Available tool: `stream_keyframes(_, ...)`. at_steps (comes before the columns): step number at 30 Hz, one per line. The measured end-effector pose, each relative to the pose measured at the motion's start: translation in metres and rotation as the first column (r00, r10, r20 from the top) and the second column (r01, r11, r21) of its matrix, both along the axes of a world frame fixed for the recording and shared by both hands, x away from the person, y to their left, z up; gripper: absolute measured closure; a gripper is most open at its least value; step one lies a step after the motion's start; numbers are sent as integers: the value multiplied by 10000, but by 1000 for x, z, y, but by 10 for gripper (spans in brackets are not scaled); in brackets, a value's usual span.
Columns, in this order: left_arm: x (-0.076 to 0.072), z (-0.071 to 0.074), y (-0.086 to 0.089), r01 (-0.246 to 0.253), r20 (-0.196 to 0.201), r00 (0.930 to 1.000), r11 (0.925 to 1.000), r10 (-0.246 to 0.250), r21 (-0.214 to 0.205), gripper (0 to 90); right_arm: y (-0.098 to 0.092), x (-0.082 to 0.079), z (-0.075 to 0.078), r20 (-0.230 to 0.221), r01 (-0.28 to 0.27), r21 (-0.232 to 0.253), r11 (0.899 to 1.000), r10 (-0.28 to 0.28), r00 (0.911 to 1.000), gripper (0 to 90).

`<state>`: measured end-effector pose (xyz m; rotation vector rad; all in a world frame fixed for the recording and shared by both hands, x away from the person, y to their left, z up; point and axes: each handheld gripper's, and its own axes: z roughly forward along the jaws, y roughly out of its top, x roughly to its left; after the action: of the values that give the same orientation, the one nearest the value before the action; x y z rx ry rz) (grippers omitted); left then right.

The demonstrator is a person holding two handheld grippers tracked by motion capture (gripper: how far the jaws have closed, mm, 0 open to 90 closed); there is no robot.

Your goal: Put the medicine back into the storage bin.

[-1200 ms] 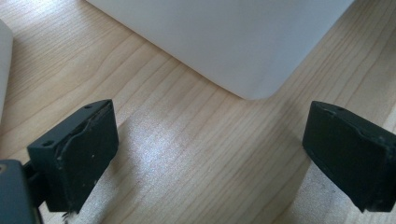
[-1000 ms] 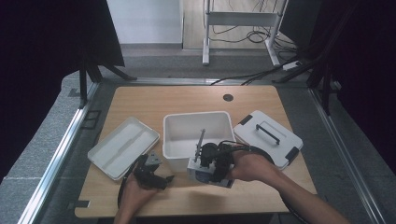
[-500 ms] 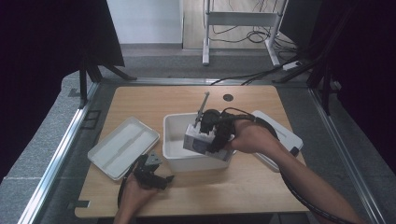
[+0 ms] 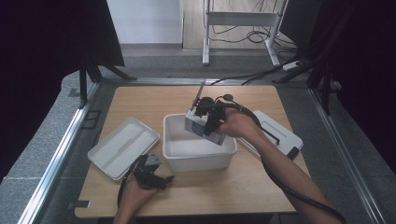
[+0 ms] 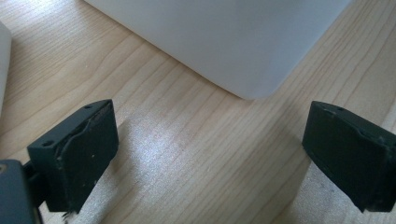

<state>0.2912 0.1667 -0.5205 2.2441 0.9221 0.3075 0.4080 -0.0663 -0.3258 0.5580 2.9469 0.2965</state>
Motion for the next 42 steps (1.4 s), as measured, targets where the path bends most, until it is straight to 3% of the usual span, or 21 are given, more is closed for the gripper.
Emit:
stream_keyframes(11, 0, 0, 0, 10, -18, 10000, 10000, -10, -14, 36, 2, 14, -60, -324, 297, -198, 9994, -304, 9990, 551)
stream_keyframes(18, 0, 0, 0, -1, -8, 10000, 10000, 1, 2, 37, 3, 16, -89, -603, 385, -524, 9979, -417, 9973, 550)
stream_keyframes(23, 0, 0, 0, 37, -13, 10000, 10000, -36, 51, 37, 3, 17, -100, -717, 420, -896, 9951, -485, 9963, 538)
stream_keyframes(26, 0, 0, 0, -7, -17, 10000, 10000, 7, -3, 37, 3, 18, -100, -800, 515, -789, 9955, -578, 9951, 503)
stream_keyframes(33, 0, 0, 0, 10, -16, 10000, 10000, -10, -6, 38, -2, 19, -83, -624, 616, -256, 9978, -631, 9961, 467)
stream_keyframes(38, 0, 0, 0, 21, -20, 10000, 10000, -21, -15, 38, -11, 12, -65, -499, 681, 600, 9959, -651, 9966, 412)
stream_keyframes(42, 0, 0, 0, 43, -15, 10000, 10000, -43, 37, 38, -22, 3, -47, -2, 532, 1362, 9893, -537, 9986, 318)
